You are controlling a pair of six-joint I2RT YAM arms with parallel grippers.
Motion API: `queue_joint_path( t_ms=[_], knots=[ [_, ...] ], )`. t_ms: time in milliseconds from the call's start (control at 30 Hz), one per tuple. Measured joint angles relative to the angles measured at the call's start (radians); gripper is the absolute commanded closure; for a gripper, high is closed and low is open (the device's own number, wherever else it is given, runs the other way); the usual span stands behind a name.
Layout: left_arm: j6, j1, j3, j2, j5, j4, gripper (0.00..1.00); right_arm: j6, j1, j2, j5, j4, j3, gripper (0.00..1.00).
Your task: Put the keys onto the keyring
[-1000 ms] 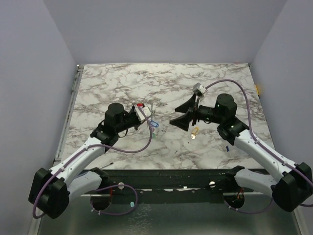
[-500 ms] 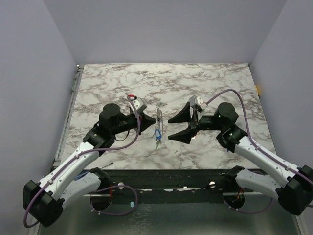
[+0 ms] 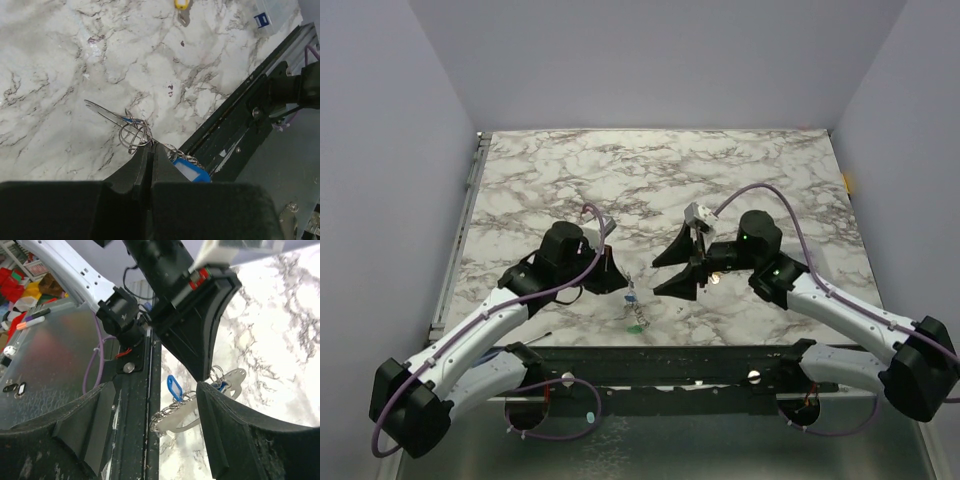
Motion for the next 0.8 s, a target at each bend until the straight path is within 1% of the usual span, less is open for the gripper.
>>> queue_joint_path(
  t_ms=[100,200,333,467,800],
  knots=[
    [0.014,-0.008,0.000,-0.031,0.037,0.005,1.00,-0.002,0.013,0.047,-0.008,0.003,0.000,0.30],
    [0.024,-0.024,0.000,-0.068,0.089,0.033,1.00,-0.002,0.021,0.080,-0.036,0.029,0.000,0.35],
    [0.034,-0.043,-0.002,-0.088,0.161,0.083,1.00,0.007,0.024,0.107,-0.075,0.072,0.000,0.39],
    [0.051,-0.072,-0.009,-0.108,0.204,0.118,1.00,0.022,0.026,0.116,-0.111,0.106,0.000,0.43],
    [0.139,-0.092,-0.009,-0.134,0.279,0.151,1.00,0.027,0.039,0.116,-0.163,0.138,0.000,0.43]
  ],
)
